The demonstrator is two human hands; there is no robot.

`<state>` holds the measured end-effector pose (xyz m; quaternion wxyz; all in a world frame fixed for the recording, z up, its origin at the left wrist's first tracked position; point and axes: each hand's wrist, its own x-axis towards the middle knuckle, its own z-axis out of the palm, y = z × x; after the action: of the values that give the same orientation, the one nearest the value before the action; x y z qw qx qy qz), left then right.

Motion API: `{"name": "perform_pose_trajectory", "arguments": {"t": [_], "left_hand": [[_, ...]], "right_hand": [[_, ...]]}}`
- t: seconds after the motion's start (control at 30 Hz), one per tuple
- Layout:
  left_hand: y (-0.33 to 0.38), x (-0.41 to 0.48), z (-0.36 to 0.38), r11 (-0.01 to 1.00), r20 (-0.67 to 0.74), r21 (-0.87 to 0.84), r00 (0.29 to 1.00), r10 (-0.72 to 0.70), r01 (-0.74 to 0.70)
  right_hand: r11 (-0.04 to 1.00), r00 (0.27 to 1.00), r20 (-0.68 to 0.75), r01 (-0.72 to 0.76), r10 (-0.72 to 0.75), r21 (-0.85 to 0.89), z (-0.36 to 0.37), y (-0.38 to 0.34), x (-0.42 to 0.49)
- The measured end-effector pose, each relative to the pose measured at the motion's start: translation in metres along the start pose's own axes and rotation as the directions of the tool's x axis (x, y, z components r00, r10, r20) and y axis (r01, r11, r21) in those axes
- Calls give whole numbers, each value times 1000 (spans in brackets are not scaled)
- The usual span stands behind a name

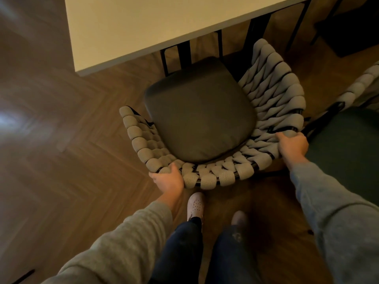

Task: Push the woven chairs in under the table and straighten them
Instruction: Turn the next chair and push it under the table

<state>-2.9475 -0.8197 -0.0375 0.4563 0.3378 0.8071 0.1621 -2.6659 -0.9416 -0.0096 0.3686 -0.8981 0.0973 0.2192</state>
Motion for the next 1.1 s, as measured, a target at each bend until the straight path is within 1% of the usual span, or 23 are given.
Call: {"name": "perform_pose_trajectory", "arguments": {"t": [0.07, 0.1, 0.17, 0.2, 0.23, 0.33, 0.4, 0.47, 0.5, 0.53, 0.57, 0.6, 0.63, 0.67, 0.7, 0.73, 0.77, 0.8, 0.83, 0.87, 0.97, 1.03, 1.1], "left_hand": [[1, -2, 2, 999, -19, 25, 999, 30, -29], [3, -1, 2, 996, -51, 69, 997, 60, -56], [6, -2, 1, 968, -97, 217, 983, 153, -129], [8, -4, 2, 951, -96, 265, 977, 190, -159], [10, -6, 3, 946, -90, 274, 975, 202, -171], [14, -19, 13, 967, -102, 232, 985, 136, -110], [13, -36, 24, 952, -119, 287, 983, 141, -102], [8, -54, 33, 896, -117, 420, 970, 212, -145], [2, -64, 37, 836, -89, 514, 958, 274, -191], [-6, -74, 41, 752, -26, 601, 934, 357, -271], [-13, -83, 42, 642, 83, 659, 886, 457, -393], [-21, -90, 42, 499, 238, 680, 806, 542, -537], [-27, -96, 42, 329, 412, 678, 711, 569, -657], [-30, -98, 41, 144, 572, 662, 620, 537, -736], [-29, -95, 40, -19, 692, 629, 548, 470, -777], [-25, -89, 39, -134, 767, 591, 503, 398, -795], [-20, -83, 40, -210, 815, 555, 476, 330, -805], [-14, -78, 41, -264, 849, 519, 452, 275, -813], [-8, -75, 44, -298, 872, 487, 433, 230, -821], [-2, -73, 45, -315, 886, 463, 421, 194, -829], [5, -75, 48, -359, 903, 429, 407, 140, -829], [9, -75, 50, -379, 904, 425, 402, 142, -822], [17, -71, 52, -367, 904, 427, 395, 163, -826]], "right_hand": [[1000, 1000, 24, 14, -13, -21, -1, 2, 5], [999, 999, 35, 28, -27, -40, -1, 2, 6], [996, 996, 77, 61, -55, -72, -2, 4, 4], [992, 992, 103, 85, -75, -89, -4, 3, 2], [987, 987, 123, 115, -102, -111, -5, 3, -1], [955, 976, 156, 184, -151, -231, -14, 8, -2], [912, 953, 214, 273, -214, -305, -24, 18, 5], [846, 915, 289, 379, -282, -374, -34, 25, 16], [775, 882, 321, 460, -344, -433, -38, 29, 22], [656, 822, 359, 569, -442, -496, -44, 33, 29], [490, 719, 433, 690, -544, -532, -48, 34, 34], [297, 579, 557, 802, -595, -517, -52, 34, 39], [108, 424, 707, 888, -565, -447, -56, 31, 45], [-52, 286, 834, 935, -472, -351, -60, 27, 52], [-179, 189, 917, 948, -352, -264, -61, 21, 58], [-275, 126, 961, 942, -245, -193, -61, 15, 67], [-355, 82, 982, 924, -171, -139, -58, 9, 75], [-419, 53, 990, 902, -132, -104, -54, 5, 81], [-460, 41, 992, 883, -120, -93, -49, 1, 84], [-474, 51, 991, 875, -125, -105, -45, -1, 85], [-440, 114, 978, 879, -177, -182, -43, -1, 80], [-420, 131, 969, 883, -211, -210, -44, 1, 79], [-389, 160, 959, 888, -236, -244, -43, -3, 81]]}}
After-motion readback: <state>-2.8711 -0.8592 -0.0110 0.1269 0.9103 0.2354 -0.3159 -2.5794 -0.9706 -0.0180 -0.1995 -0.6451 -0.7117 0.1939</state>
